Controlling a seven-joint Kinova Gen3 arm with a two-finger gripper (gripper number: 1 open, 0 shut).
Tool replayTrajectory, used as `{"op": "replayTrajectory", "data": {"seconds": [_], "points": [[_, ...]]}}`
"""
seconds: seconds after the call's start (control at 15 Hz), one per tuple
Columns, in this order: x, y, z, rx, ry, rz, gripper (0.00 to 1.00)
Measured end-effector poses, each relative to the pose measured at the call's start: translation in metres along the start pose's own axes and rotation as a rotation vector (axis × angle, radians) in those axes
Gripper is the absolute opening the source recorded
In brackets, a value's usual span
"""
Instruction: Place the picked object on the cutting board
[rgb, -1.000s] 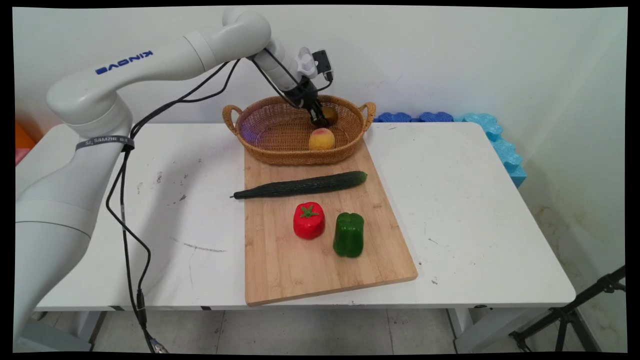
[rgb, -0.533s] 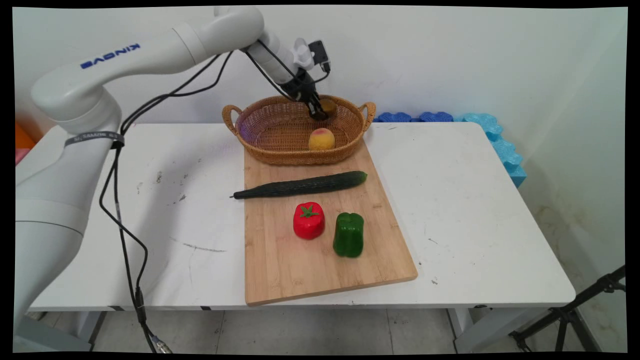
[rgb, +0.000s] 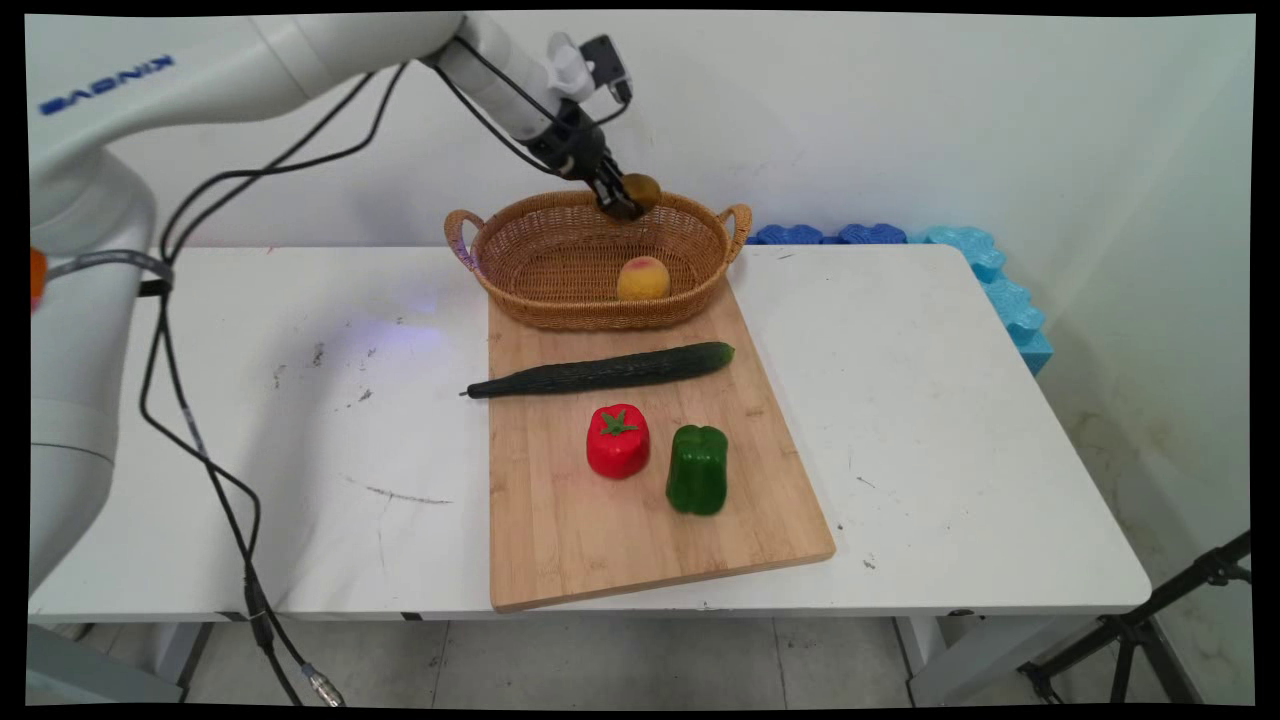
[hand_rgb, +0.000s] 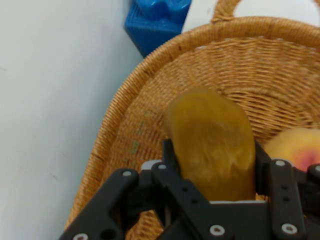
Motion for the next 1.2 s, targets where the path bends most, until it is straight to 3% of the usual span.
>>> {"op": "replayTrajectory", "data": {"seconds": [0.27,0.53,0.8,1.2], "points": [[-0.011,0.016,-0.048,-0.024,0.014,-0.033,0.00],[-0.032,0.041,-0.087,-0.089,0.010,-0.036,0.00],[-0.054,0.071,-0.116,-0.182,0.000,-0.022,0.00],[-0.091,0.120,-0.152,-0.353,-0.022,0.003,0.00]]}}
